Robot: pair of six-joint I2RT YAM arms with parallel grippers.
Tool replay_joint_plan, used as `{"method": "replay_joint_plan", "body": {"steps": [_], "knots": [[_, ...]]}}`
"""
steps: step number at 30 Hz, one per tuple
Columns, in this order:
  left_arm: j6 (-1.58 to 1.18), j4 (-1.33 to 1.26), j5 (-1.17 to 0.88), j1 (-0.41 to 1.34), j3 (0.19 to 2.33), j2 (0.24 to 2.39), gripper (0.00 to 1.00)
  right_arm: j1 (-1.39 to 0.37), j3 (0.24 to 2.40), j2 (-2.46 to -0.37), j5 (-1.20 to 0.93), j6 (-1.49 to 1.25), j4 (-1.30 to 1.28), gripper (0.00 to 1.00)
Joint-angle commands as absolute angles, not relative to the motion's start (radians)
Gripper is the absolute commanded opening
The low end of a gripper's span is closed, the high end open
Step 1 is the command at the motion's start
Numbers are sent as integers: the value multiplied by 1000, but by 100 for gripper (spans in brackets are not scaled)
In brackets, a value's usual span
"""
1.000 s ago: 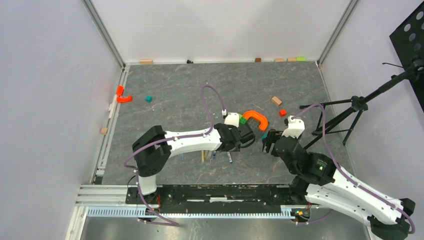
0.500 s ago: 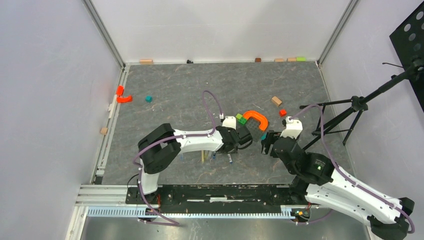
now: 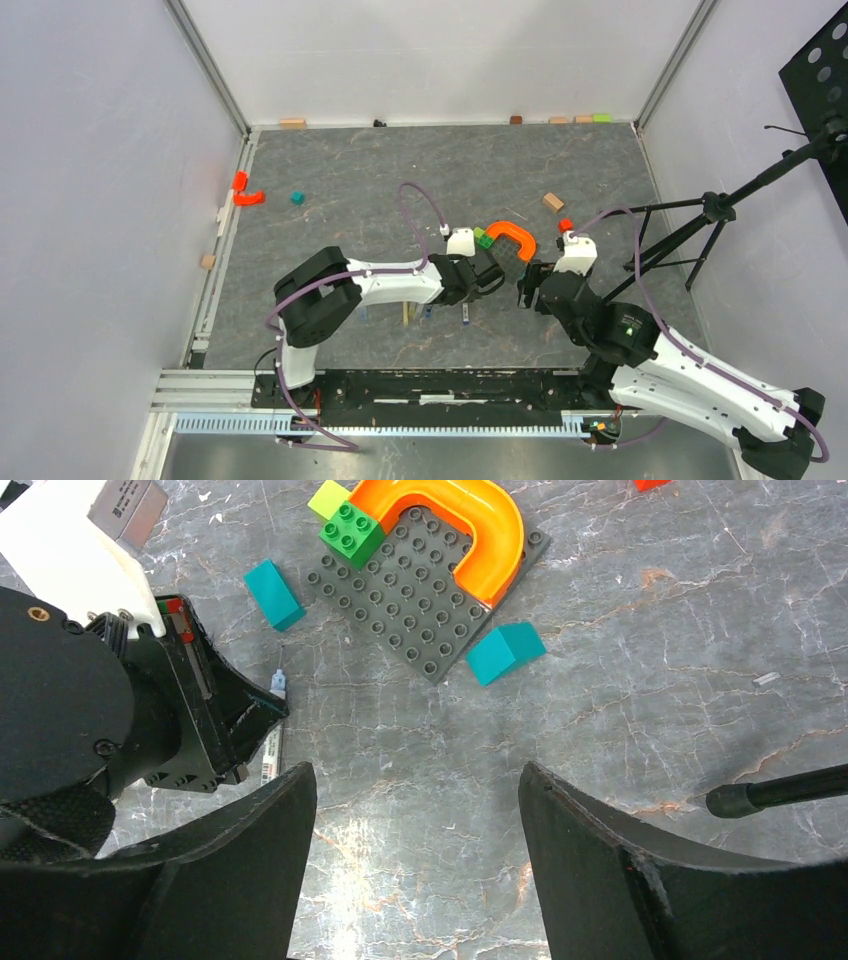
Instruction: Insert the pens into the pen caps
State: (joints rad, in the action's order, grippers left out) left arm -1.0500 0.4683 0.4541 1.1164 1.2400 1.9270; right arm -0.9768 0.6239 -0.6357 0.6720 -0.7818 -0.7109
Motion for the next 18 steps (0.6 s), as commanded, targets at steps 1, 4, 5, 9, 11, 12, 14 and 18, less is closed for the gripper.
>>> {"method": "replay_joint_plan", "body": {"steps": [1,4,5,9,11,12,14,18], "knots": [[-1057,384,386,1111,1164,1949,2,-976,614,-635,667,-755,-675,79],[-1017,339,376,1112,1133,1902,2,-976,606,-624,653,-706,-653,81],[-998,305,361,1112,1116,1880,2,-975,599,-612,644,-688,-637,82],[-949,200,315,1113,1059,1792,2,-976,548,-542,596,-647,-550,82],[-933,190,306,1112,1051,1755,2,-976,519,-506,547,-613,-489,82],[-926,180,300,1112,1045,1738,2,-976,503,-487,521,-598,-453,82],[-916,160,296,1113,1026,1695,2,-976,469,-452,459,-573,-387,82],[-901,104,279,1112,980,1603,2,-976,393,-380,341,-546,-247,82]]}}
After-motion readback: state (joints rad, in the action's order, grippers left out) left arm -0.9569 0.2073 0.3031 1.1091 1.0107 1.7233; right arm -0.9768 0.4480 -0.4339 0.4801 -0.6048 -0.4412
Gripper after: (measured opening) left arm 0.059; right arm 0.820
